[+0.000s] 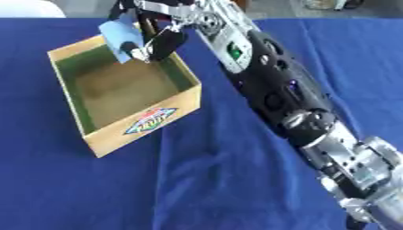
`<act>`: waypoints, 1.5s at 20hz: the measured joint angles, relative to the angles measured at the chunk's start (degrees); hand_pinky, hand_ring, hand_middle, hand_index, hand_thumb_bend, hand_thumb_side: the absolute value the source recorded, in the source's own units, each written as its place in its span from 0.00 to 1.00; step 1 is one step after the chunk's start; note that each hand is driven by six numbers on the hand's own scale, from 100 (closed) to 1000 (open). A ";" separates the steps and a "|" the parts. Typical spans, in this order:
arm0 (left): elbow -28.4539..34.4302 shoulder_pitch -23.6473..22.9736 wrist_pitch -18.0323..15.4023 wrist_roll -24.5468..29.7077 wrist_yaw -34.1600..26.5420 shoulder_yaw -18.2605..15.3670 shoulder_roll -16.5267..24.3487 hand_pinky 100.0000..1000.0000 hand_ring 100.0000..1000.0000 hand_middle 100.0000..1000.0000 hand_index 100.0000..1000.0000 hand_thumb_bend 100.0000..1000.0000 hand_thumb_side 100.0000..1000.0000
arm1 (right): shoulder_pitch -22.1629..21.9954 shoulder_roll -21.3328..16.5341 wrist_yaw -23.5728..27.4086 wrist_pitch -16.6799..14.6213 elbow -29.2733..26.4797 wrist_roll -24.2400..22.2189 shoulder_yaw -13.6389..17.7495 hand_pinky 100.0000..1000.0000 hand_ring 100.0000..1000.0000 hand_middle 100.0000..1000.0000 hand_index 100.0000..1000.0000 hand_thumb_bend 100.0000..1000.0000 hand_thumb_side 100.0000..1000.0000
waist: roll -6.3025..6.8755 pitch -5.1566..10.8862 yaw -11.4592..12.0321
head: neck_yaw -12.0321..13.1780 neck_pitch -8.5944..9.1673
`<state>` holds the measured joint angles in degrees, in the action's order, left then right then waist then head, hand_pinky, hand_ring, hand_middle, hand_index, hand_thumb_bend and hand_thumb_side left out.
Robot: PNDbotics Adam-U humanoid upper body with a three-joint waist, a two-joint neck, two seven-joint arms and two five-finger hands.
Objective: Pick up objects on the table and place them in the box.
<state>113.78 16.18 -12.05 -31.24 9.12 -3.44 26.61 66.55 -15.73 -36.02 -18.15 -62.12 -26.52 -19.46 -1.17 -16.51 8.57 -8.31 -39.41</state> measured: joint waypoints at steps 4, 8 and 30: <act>0.00 0.29 0.03 0.06 -0.05 0.11 -0.04 0.73 0.76 0.65 0.78 0.35 0.97 | -0.21 2.26 -3.42 -1.04 3.92 2.43 0.43 0.32 0.43 0.58 0.56 0.00 0.24 | -0.08 -0.41 0.39 | -0.15 0.36; 0.00 0.55 -0.04 0.12 -0.27 0.12 -0.39 0.73 0.76 0.65 0.78 0.34 0.97 | -1.07 3.93 -5.74 -1.89 6.77 4.27 0.74 0.33 0.43 0.58 0.57 0.00 0.25 | -0.22 -0.73 0.63 | -0.21 0.77; 0.00 0.86 -0.01 0.15 -0.47 0.12 -0.55 0.73 0.76 0.65 0.78 0.34 0.97 | -2.23 5.98 -13.30 -4.38 10.84 6.69 1.41 0.76 0.89 0.89 0.87 0.21 0.26 | -0.21 -1.02 0.56 | -0.38 0.77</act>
<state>113.78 17.03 -12.06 -31.09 8.64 -3.32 26.06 64.33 -9.75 -49.31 -22.52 -51.28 -19.83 -18.05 -1.38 -17.53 9.13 -8.69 -38.64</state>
